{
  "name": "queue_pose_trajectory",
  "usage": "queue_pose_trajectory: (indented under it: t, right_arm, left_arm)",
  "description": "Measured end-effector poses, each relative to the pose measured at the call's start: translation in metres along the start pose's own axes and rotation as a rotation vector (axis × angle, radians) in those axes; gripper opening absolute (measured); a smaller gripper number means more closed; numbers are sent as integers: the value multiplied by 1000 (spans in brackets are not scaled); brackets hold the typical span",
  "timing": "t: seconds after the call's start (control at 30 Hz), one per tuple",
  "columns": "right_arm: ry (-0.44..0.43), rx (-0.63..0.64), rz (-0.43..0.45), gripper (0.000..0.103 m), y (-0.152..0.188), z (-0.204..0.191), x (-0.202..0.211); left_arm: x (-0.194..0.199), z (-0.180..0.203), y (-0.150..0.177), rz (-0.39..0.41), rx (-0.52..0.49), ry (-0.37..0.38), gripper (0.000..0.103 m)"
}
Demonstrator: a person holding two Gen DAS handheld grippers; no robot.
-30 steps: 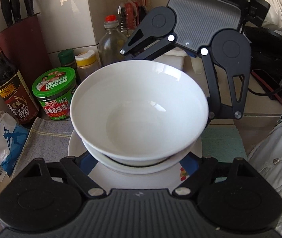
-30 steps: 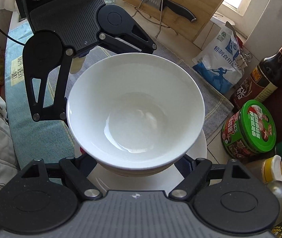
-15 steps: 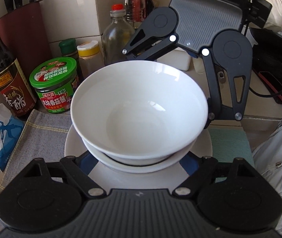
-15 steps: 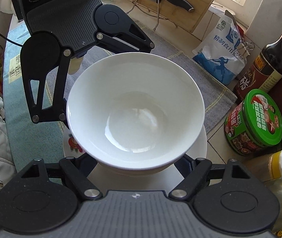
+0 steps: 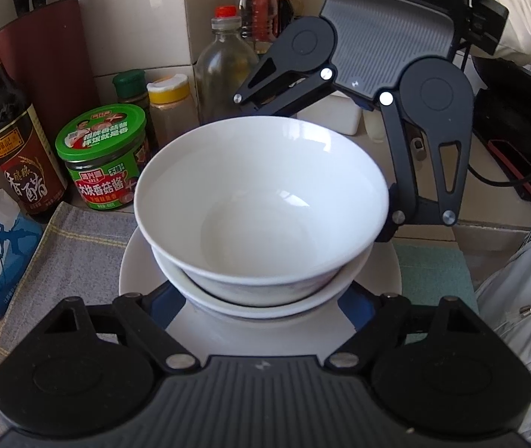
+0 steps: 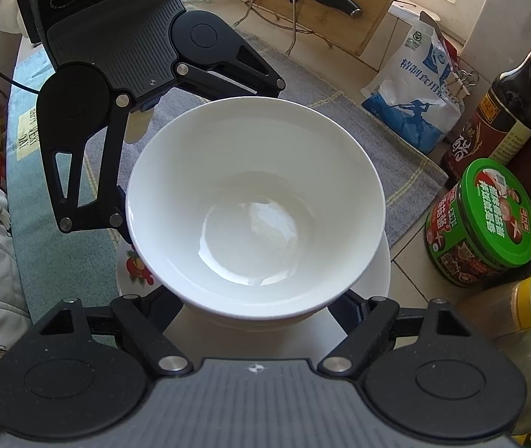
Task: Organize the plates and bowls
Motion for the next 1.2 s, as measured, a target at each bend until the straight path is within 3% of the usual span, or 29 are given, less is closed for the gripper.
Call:
queue_pose_trajectory:
  t: [0.1,0.17,0.37,0.5,0.77,0.87,0.97,1.07,1.2]
  right_arm:
    - [-2,-9,25,102,-2,0,3]
    - [9,-6,32,103,-4,-1,3]
    - [50,-39,21,103,0,-6,5]
    - [139,-92,24,103,-1,-16,16]
    - [432,-338,-17,103,-19,-61,38]
    - [559,-557,-53,103,-27,-74,41]
    - [694,-755,-75,103,-25,-94,47]
    - [805,-871,-21,103,-27,-120,57]
    - [842,-1042,83,103,-27,-146,67]
  left_arm:
    - [1,1,0,1,-1,-12,91]
    - [4,2,2,7,-9,-28,97]
    - [20,0,7,40,4,-96,99]
    - [45,4,12,123,8,-154,100]
    - [107,25,15,334,123,-300,102]
    - [122,26,14,293,228,-387,102]
    - [133,21,17,200,356,-456,102]
    - [145,20,25,137,448,-497,102]
    - [158,25,35,89,480,-534,102]
Point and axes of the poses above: each gripper's, at about its wrist camera, not at the fingertips, and x roughly against the way its jaws point, z to its right, y to its underside, the point moved 4 cm from there along -x, roughly the way its jaws point, and after that the axes turned 6 degrees about z, right-handed, at the moved point
